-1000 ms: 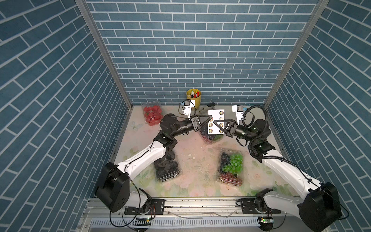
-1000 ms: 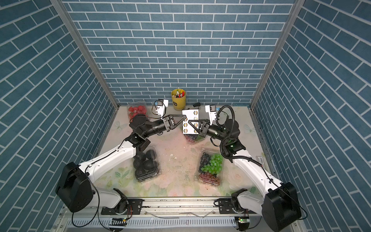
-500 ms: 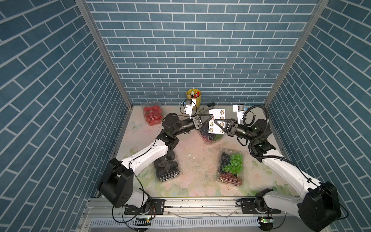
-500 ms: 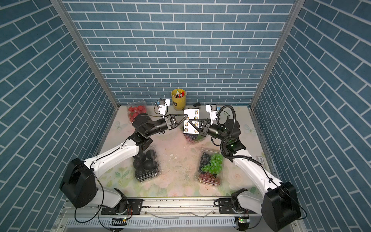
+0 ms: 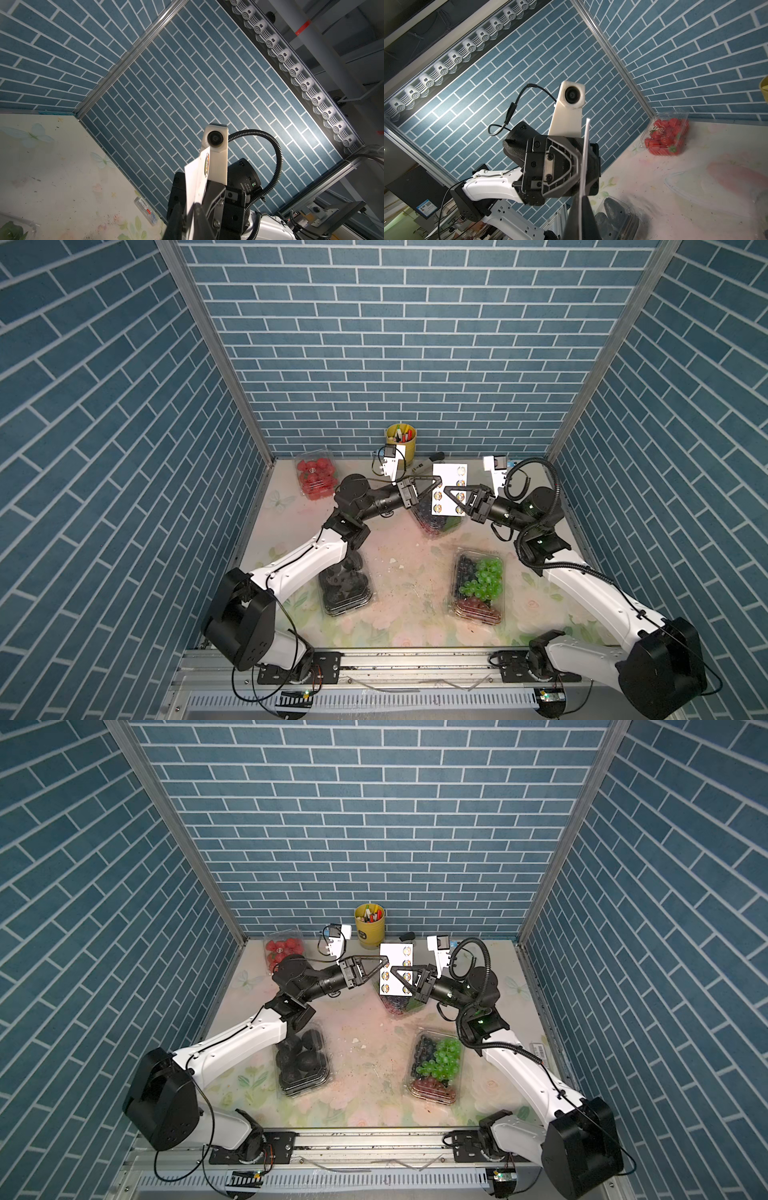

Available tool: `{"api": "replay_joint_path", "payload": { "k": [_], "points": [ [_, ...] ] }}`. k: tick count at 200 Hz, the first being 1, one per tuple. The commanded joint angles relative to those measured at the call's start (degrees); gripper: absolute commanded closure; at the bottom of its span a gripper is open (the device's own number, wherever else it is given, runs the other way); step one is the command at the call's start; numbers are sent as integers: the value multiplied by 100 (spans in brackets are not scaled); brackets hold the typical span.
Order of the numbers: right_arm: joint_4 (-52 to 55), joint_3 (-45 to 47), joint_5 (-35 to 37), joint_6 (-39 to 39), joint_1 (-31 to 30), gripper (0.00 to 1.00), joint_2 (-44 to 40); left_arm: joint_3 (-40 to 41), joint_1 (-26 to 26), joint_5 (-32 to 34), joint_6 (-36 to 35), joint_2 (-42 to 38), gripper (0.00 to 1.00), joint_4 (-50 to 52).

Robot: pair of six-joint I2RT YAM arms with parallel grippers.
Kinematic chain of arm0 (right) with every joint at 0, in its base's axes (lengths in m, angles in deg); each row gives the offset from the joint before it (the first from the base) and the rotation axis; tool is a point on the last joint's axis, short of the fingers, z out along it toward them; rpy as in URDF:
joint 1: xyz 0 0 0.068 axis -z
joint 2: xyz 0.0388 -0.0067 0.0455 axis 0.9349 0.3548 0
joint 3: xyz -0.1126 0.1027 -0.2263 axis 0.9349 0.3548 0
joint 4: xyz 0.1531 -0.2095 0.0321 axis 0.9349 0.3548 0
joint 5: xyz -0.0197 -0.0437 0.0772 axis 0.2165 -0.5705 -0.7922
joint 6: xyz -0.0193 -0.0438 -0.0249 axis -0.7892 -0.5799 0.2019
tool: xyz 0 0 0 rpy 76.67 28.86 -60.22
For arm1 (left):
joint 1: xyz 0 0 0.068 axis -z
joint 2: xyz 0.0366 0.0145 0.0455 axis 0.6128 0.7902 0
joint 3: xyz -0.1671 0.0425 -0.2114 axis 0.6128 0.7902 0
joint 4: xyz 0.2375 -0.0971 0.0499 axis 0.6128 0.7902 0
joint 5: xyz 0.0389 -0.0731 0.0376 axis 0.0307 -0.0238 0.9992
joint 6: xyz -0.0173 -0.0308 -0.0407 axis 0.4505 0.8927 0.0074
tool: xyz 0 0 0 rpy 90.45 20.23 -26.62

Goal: Label fruit boxes
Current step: Adjust the label sticker.

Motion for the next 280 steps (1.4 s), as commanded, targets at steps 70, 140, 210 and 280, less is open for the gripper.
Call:
{"api": "replay_joint_path", "payload": {
  "k": [70, 140, 210, 280],
  "points": [
    [-659, 79, -241, 104, 16, 100, 15, 31, -31, -334, 1030, 178, 100, -1240],
    [-981, -17, -364, 191, 16, 100, 230, 48, -23, -431, 1714, 420, 100, -2035],
    [-980, -75, -397, 230, 77, 100, 275, 48, -63, -521, 1915, 497, 100, -2341],
    [-1862, -140, -875, 797, 77, 100, 375, -68, -75, -529, 1966, 708, 100, -2328]
  ]
}}
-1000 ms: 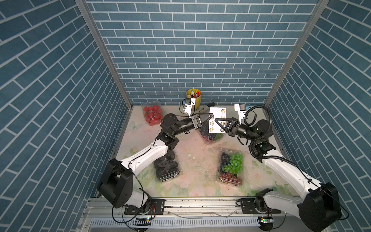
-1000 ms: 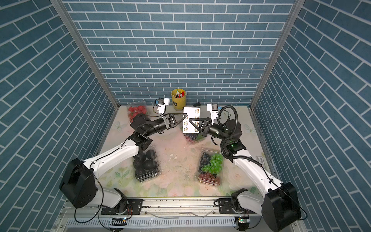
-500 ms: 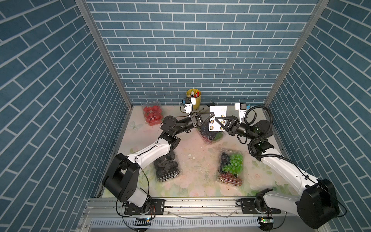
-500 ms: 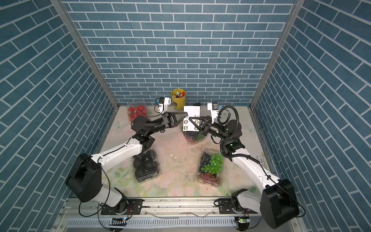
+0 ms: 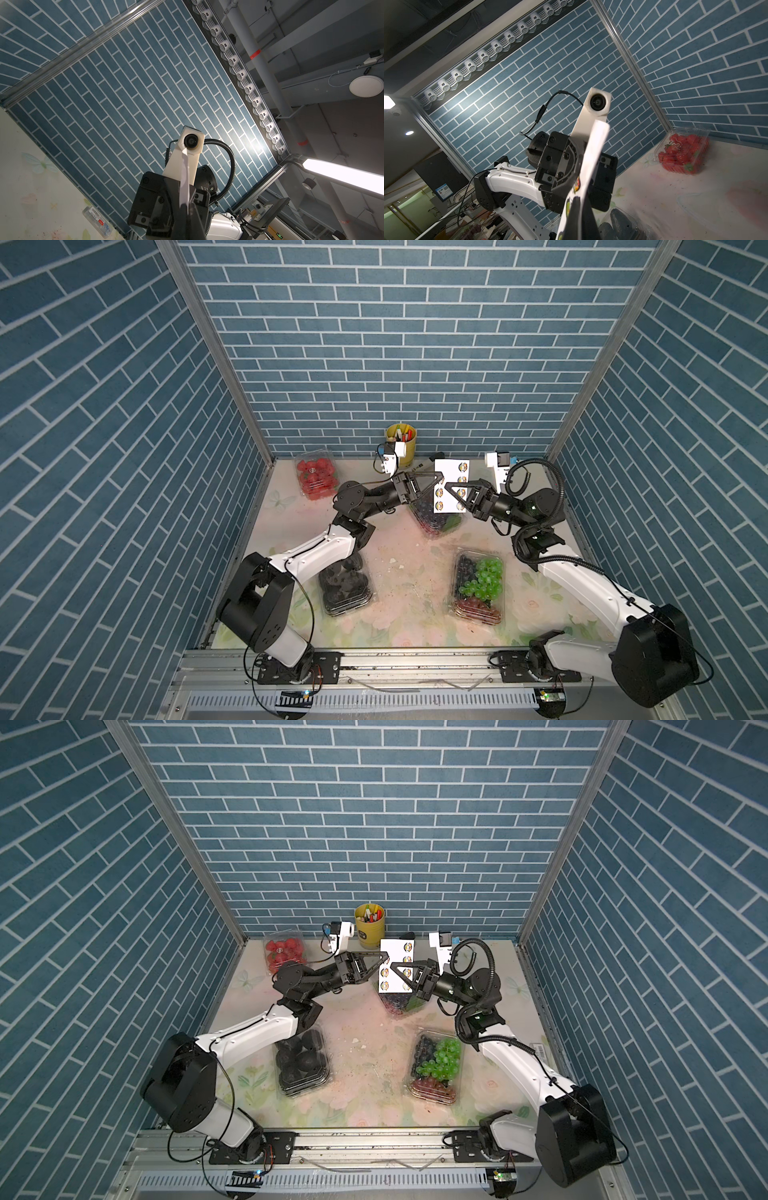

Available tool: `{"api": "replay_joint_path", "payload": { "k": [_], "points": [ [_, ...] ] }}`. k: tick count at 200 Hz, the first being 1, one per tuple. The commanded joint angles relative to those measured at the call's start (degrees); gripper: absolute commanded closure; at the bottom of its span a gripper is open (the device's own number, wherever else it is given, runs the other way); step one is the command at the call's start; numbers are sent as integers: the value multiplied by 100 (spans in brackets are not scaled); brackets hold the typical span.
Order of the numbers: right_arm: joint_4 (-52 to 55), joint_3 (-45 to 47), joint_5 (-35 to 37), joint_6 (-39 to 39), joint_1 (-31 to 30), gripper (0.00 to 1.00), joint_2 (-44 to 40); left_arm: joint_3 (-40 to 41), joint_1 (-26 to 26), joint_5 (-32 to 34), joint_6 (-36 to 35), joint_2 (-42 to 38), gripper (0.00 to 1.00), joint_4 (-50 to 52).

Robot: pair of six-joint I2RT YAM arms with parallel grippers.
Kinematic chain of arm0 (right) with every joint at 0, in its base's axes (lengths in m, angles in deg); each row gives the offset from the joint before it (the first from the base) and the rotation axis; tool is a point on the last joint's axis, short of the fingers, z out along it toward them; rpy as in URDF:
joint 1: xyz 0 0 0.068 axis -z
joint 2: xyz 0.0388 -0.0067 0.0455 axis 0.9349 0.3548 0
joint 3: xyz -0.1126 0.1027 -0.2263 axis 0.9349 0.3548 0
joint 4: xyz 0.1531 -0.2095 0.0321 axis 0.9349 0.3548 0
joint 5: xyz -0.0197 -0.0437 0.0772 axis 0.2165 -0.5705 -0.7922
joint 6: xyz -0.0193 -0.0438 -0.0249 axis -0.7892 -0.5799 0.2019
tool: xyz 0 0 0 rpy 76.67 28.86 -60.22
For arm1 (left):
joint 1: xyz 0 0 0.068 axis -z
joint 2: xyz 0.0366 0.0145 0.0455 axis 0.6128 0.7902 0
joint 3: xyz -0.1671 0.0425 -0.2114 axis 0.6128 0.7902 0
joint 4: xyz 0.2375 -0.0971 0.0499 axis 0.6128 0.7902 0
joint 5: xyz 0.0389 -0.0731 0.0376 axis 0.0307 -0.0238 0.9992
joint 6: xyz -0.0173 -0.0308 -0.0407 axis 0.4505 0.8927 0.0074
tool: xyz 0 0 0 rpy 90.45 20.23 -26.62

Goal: Label fruit boxes
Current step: Adjust the label sticker.

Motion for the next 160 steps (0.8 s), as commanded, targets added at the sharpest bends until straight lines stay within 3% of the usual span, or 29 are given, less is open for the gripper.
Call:
{"api": "replay_joint_path", "payload": {
  "k": [1, 160],
  "points": [
    [-499, -141, -364, 334, -25, 100, -6, -122, -14, -80, -7, 68, 100, -157],
    [-511, -105, -68, 386, 199, 100, -161, -28, -31, -113, -133, -23, 100, -117]
  ]
}}
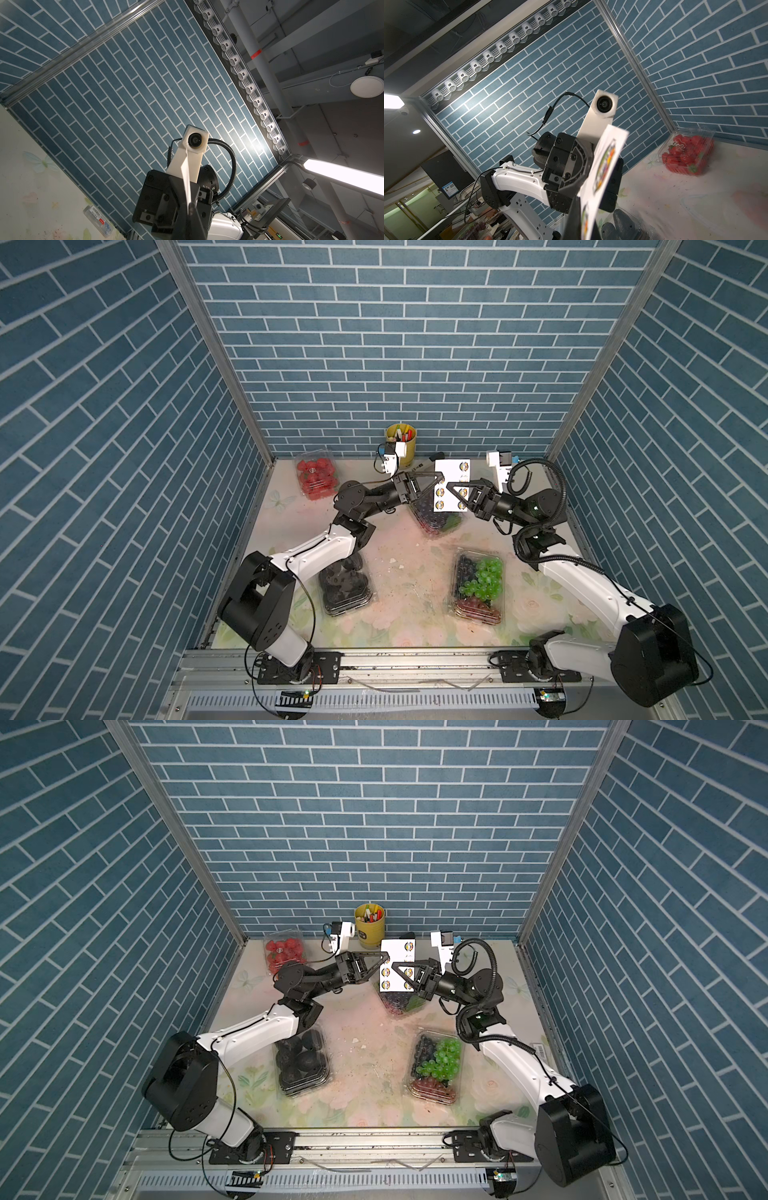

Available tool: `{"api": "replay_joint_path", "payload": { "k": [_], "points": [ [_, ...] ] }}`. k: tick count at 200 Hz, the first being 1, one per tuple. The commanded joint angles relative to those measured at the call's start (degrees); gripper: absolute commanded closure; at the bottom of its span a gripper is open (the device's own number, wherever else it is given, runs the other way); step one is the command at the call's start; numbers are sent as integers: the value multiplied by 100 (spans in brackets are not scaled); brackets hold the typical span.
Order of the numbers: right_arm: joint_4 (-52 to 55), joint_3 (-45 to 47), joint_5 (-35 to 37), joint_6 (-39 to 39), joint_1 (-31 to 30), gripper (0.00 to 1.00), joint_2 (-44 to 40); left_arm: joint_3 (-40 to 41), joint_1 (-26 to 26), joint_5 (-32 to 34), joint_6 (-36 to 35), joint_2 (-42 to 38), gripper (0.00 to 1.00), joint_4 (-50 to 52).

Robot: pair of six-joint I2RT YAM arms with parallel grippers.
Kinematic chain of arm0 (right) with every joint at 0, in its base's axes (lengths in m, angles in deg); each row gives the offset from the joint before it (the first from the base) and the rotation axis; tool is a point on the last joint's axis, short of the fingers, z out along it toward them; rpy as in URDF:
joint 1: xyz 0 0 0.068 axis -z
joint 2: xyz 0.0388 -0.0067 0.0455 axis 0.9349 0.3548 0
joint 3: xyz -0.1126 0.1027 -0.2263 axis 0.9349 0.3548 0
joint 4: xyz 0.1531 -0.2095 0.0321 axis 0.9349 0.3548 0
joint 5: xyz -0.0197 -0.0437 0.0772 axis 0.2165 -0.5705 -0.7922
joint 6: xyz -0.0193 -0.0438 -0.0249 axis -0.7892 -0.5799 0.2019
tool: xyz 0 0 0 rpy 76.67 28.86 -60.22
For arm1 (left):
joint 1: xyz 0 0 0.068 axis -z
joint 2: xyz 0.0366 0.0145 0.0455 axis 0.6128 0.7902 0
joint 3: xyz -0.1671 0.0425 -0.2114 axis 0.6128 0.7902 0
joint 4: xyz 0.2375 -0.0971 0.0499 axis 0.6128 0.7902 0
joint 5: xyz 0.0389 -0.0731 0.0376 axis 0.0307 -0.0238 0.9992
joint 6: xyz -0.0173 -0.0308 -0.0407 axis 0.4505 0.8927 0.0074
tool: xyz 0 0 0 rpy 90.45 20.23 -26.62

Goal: Label fruit boxes
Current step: Adjust the label sticker.

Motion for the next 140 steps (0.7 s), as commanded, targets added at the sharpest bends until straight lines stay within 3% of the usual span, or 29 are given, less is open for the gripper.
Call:
{"api": "replay_joint_path", "payload": {
  "k": [1, 140],
  "points": [
    [-365, -105, 25, 243, 57, 100, -168, -15, -16, -94, -126, -52, 100, -118],
    [-593, -115, -5, 374, 61, 100, 120, -110, 76, -149, 156, 128, 100, -399]
  ]
}}
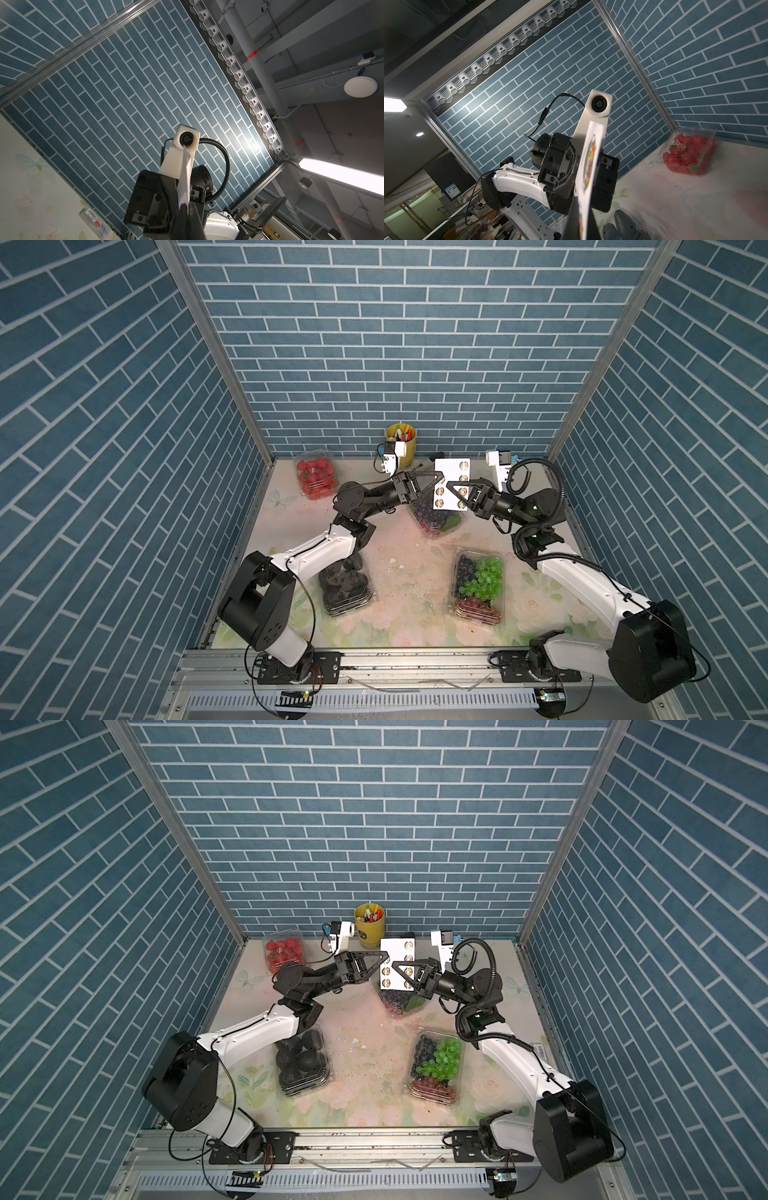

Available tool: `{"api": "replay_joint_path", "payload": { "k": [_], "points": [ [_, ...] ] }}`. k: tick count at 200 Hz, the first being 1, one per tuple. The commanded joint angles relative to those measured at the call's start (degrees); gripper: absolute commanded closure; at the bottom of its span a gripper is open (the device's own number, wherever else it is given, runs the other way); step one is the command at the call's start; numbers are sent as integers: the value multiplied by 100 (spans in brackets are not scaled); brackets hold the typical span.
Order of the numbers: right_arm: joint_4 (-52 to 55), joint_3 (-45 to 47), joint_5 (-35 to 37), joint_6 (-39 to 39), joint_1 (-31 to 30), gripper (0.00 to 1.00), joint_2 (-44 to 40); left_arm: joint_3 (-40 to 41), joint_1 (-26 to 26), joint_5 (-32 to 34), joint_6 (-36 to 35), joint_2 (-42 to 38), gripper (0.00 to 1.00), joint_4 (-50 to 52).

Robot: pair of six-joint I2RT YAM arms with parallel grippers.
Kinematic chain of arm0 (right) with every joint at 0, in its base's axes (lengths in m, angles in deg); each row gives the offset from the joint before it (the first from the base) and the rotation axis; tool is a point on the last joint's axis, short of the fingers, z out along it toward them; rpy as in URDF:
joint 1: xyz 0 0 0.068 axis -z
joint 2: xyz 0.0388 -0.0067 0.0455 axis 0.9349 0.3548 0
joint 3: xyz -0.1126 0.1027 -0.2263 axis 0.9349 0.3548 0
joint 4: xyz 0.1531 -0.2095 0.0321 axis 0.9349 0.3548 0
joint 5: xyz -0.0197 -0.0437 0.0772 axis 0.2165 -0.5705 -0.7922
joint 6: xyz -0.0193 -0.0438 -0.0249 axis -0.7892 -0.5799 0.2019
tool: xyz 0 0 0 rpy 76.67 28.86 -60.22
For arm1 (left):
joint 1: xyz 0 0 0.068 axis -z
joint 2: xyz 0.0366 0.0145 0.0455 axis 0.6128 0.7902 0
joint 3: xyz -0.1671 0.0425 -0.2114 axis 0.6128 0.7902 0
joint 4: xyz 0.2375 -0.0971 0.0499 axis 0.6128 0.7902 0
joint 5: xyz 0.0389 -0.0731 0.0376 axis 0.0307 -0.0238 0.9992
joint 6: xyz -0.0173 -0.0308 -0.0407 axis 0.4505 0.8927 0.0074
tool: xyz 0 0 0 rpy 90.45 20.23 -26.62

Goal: Label fruit boxes
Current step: Adjust the label sticker.

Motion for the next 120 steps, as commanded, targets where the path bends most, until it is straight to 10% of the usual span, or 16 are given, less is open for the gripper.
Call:
{"api": "replay_joint_path", "payload": {
  "k": [1, 120],
  "points": [
    [-394, -114, 10, 226, 37, 100, 8, -107, 52, -150, 50, 122, 100, -240],
    [-476, -105, -65, 305, 39, 100, 110, -125, 61, -142, 265, 188, 100, -524]
  ]
}}
